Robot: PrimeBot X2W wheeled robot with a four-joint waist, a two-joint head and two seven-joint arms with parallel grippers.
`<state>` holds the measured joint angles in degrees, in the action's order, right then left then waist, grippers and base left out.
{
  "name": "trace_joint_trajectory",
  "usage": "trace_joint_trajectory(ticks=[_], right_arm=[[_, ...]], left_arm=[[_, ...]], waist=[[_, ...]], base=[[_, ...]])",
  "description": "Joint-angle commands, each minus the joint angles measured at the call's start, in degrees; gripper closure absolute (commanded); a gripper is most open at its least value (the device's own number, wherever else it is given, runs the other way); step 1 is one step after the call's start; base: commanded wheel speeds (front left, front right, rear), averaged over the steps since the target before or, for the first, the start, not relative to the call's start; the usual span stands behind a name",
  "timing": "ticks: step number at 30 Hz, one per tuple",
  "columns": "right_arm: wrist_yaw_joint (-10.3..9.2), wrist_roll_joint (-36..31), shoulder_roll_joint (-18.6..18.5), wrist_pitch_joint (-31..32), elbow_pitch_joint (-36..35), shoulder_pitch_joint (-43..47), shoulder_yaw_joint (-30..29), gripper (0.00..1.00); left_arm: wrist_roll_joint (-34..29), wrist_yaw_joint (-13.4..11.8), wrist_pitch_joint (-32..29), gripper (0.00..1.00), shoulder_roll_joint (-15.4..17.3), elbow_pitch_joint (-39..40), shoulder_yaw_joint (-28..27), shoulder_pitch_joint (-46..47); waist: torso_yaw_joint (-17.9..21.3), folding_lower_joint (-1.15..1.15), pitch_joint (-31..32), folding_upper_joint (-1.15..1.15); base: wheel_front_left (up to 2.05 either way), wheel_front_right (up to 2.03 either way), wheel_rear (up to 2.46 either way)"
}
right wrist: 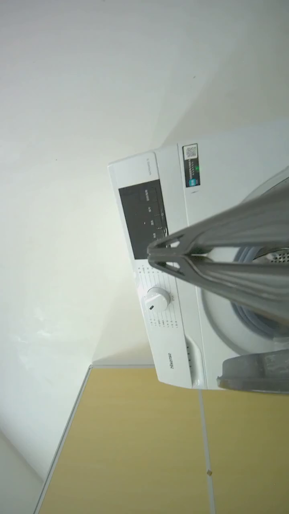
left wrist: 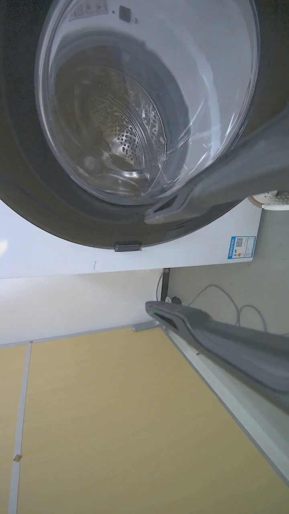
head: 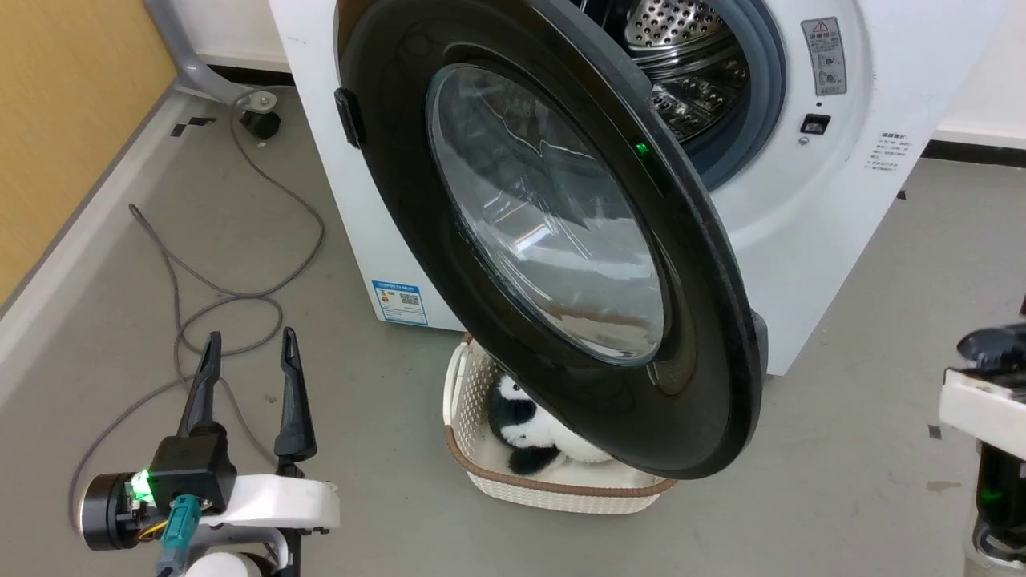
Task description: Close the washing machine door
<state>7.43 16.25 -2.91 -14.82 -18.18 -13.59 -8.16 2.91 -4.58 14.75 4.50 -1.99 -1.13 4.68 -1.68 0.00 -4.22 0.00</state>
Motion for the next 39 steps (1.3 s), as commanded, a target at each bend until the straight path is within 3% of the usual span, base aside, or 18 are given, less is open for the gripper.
trace_joint_trajectory(ticks=[1,10,18,22,29,39], right_arm=[[0.06,2.53,0.03,-0.18,-3.4,-1.84,1.88,1.0],[0.06,8.17,-0.66,-0.18,-11.77,-2.06,18.25,1.0],[0.06,7.28,-7.84,-0.18,-9.57,-0.8,34.14,1.0],[0.06,5.85,-10.3,-0.18,-6.27,0.98,39.07,1.0],[0.06,1.46,-13.53,-0.18,1.53,4.82,43.06,1.0],[0.06,-0.1,-14.13,-0.18,13.29,6.78,37.12,1.0]], left_arm=[[-0.57,0.17,0.25,0.0,-0.21,-0.18,-0.17,-0.51],[-0.97,0.3,0.25,0.0,-0.69,-0.49,-0.65,-0.87],[-1.17,0.21,0.25,0.0,-0.96,-0.68,-1.09,-1.62],[-1.31,0.11,0.25,0.0,-1.07,-0.76,-1.1,-1.67],[-1.42,-0.33,0.25,0.0,-1.24,-0.5,-0.95,-1.7],[-1.58,-0.67,0.25,0.0,-1.42,-0.24,-0.09,-0.67]], waist=[[-0.17,0.0,0.04,0.0],[-0.62,0.0,0.33,0.0],[0.05,0.0,0.7,0.0],[0.32,0.0,0.84,0.0],[1.27,0.0,0.22,0.0],[2.74,0.0,-2.45,0.0]], base=[[0.0,0.0,0.0],[0.0,0.0,0.0],[0.0,0.0,0.0],[0.0,0.0,0.0],[0.0,0.0,0.0],[0.0,0.0,0.0]])
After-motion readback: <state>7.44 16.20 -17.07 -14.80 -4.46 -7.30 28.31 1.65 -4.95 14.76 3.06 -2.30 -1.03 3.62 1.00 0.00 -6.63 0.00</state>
